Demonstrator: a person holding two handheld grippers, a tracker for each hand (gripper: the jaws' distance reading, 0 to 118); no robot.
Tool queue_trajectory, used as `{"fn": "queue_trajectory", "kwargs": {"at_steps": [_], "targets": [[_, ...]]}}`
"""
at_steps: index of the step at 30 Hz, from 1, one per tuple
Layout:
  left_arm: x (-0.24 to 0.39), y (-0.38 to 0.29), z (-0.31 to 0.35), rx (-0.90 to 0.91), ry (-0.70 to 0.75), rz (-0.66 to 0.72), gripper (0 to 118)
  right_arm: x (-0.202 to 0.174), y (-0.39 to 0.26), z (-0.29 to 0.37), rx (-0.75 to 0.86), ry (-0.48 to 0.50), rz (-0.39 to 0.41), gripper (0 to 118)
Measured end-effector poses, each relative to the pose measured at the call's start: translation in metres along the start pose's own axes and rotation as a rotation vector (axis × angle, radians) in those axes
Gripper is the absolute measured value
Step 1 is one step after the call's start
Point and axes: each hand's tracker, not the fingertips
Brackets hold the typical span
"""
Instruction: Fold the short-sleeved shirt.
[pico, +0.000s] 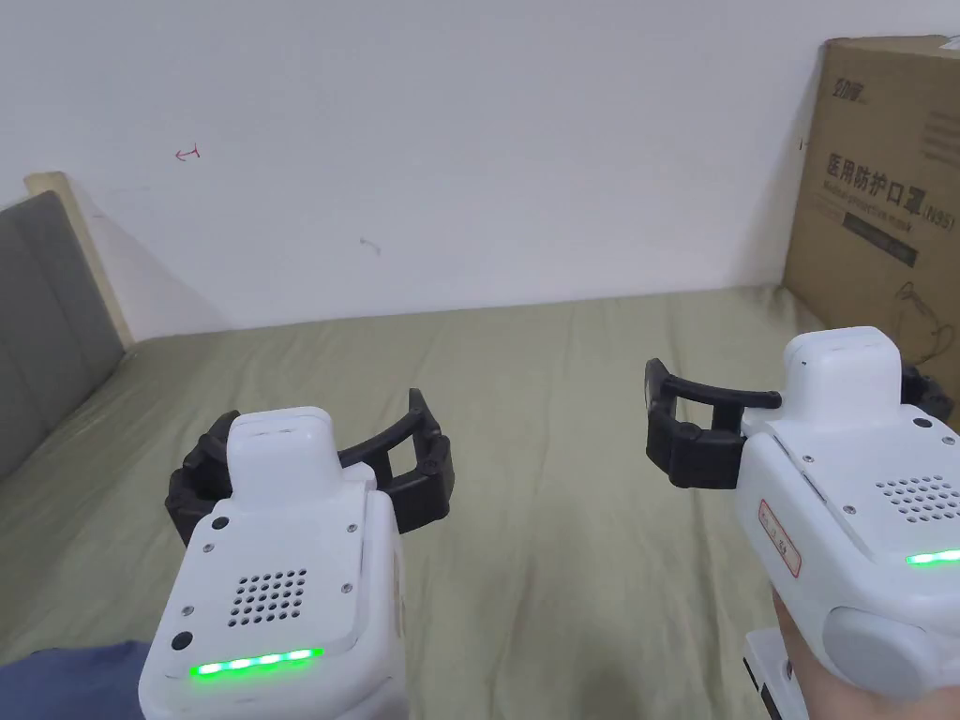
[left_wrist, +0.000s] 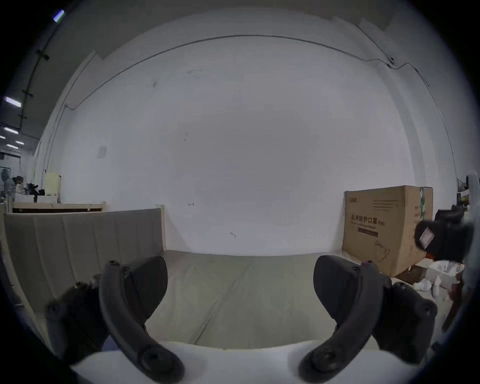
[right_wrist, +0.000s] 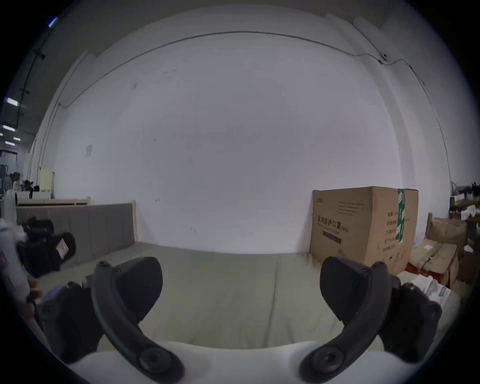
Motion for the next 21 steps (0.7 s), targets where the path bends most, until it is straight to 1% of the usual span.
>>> {"fn": "queue_trajectory", "kwargs": {"at_steps": [7, 10, 14, 17, 21], "targets": [[0.001, -0.001, 0.002, 0.02, 0.009, -0.043, 114, -0.001, -0.007, -0.003, -0.047, -0.016, -0.031, 118], [-0.004, 0.0, -0.001, -0.023, -0.019, 0.007, 114, -0.002, -0.005, -0.007, -0.058, -0.02, -0.033, 118], [-0.007, -0.004, -0.004, -0.055, 0.008, 0.029, 114, -0.002, -0.004, -0.01, -0.065, -0.028, -0.054, 118], [-0.013, -0.008, -0.005, -0.056, -0.008, 0.074, 114, 0.0, -0.006, -0.011, -0.08, -0.025, -0.06, 118], [-0.011, -0.012, -0.012, -0.1, 0.015, 0.071, 114, -0.001, -0.009, -0.016, -0.111, -0.021, -0.075, 118]]}}
